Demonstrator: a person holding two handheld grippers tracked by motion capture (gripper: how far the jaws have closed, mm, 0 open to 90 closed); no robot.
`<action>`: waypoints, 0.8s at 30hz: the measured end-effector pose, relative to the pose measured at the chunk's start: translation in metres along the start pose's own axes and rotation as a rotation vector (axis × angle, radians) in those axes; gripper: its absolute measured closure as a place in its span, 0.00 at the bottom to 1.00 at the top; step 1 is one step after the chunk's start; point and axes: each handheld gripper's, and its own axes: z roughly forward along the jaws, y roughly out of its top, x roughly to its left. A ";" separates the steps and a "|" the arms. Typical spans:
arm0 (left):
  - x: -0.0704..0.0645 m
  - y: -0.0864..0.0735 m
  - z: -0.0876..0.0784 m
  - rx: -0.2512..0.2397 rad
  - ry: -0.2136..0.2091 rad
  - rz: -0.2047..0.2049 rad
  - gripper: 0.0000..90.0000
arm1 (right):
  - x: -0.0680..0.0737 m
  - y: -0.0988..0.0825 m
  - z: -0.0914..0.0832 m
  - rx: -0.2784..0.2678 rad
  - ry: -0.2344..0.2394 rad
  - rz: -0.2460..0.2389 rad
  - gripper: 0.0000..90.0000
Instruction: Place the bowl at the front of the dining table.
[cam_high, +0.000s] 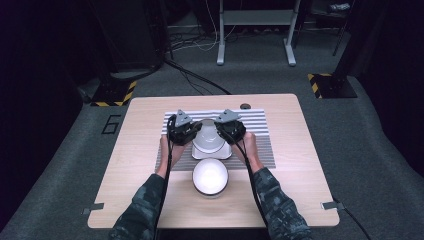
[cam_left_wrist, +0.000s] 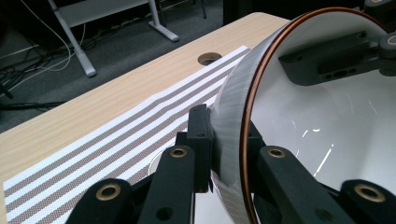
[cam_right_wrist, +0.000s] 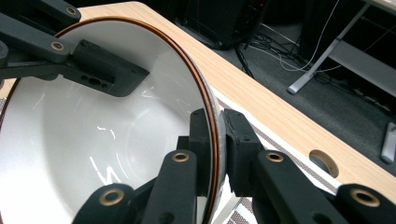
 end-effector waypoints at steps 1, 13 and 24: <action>0.001 0.000 0.001 0.001 -0.002 0.000 0.90 | -0.001 -0.001 0.002 0.004 0.002 0.004 0.92; 0.005 -0.006 0.014 0.036 -0.008 -0.023 0.90 | -0.006 -0.009 0.015 0.038 0.031 0.043 0.92; 0.008 -0.013 0.025 0.067 -0.008 -0.035 0.90 | -0.008 -0.016 0.026 0.063 0.043 0.062 0.92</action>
